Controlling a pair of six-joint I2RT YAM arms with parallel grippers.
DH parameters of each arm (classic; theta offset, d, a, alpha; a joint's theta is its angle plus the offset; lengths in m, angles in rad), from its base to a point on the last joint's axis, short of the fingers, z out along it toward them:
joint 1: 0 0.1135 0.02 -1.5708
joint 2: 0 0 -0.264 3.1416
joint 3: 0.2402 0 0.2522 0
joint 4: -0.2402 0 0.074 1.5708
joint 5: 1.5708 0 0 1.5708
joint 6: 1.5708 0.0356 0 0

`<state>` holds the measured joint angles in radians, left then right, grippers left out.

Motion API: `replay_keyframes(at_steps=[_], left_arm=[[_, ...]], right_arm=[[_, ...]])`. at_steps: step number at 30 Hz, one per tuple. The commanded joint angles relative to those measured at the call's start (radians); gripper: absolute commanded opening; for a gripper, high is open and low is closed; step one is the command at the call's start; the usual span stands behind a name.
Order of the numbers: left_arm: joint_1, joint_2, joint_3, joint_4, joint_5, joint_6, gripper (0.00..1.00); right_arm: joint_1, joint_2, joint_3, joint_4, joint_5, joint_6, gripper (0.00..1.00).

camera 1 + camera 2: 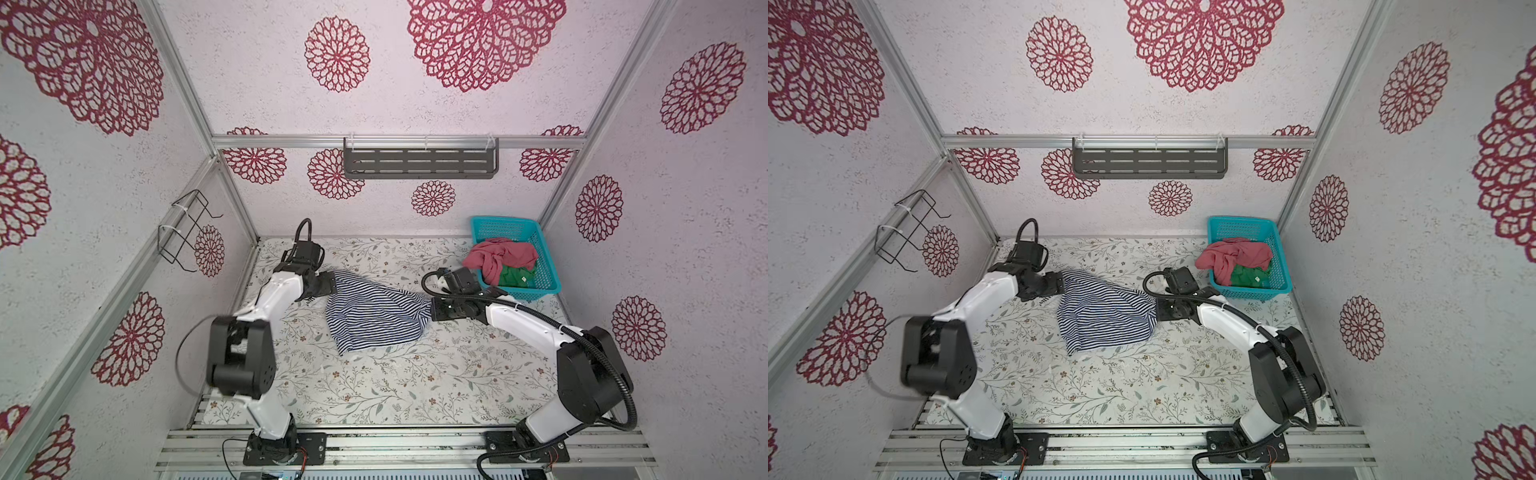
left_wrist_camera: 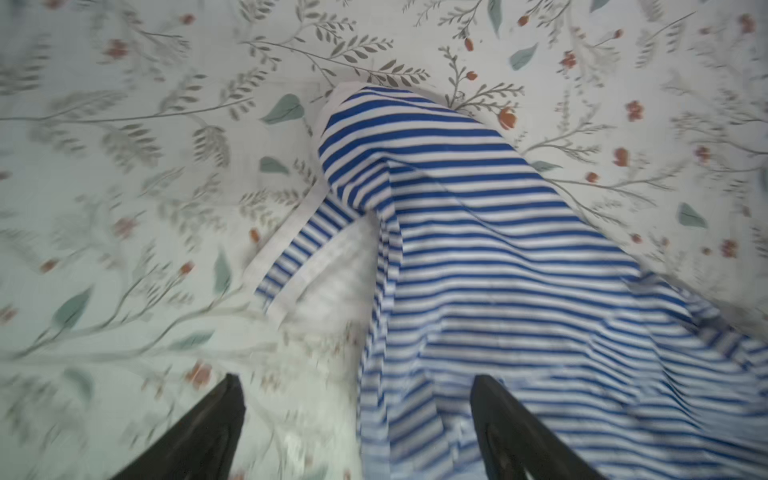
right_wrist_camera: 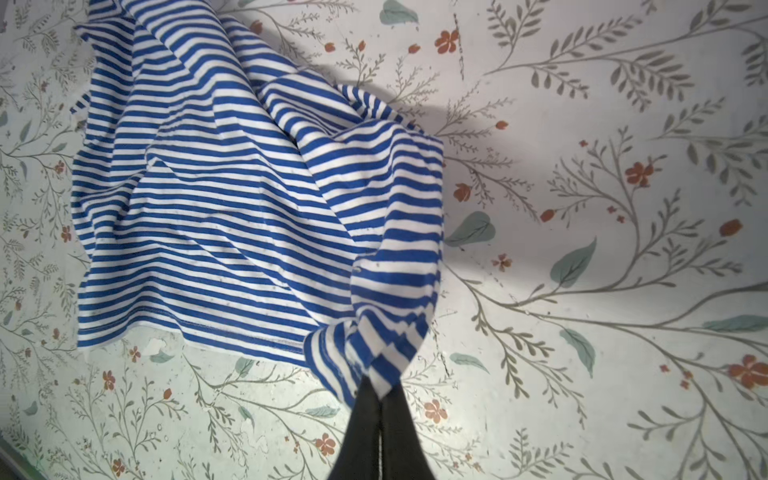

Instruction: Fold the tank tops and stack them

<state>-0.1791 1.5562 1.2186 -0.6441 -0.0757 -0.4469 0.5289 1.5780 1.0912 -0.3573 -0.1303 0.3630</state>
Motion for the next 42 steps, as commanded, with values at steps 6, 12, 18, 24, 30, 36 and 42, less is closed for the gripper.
replay_keyframes(at_steps=[6, 12, 18, 24, 30, 36, 42], left_arm=[[-0.26, -0.348, -0.514, 0.17, 0.009, -0.578, 0.67], [-0.284, -0.431, -0.702, 0.343, -0.03, -0.746, 0.55], [-0.264, -0.269, -0.727, 0.486, 0.038, -0.732, 0.5], [-0.272, -0.158, -0.726, 0.561, 0.089, -0.742, 0.35], [-0.271, -0.214, -0.645, 0.452, 0.078, -0.709, 0.03], [-0.204, -0.373, -0.344, 0.109, 0.016, -0.488, 0.0], [-0.131, -0.345, 0.168, -0.214, -0.05, -0.178, 0.0]], right_arm=[[-0.006, -0.041, -0.004, 0.002, 0.035, 0.01, 0.0], [-0.006, -0.038, -0.005, -0.018, 0.028, -0.001, 0.0], [-0.005, -0.043, -0.017, -0.028, 0.031, -0.001, 0.0], [-0.006, -0.073, -0.037, -0.039, 0.061, 0.004, 0.0], [-0.006, -0.075, -0.031, -0.043, 0.069, 0.01, 0.0], [-0.015, -0.056, 0.145, -0.086, 0.109, -0.062, 0.0], [-0.038, -0.03, 0.463, -0.215, 0.155, -0.198, 0.0]])
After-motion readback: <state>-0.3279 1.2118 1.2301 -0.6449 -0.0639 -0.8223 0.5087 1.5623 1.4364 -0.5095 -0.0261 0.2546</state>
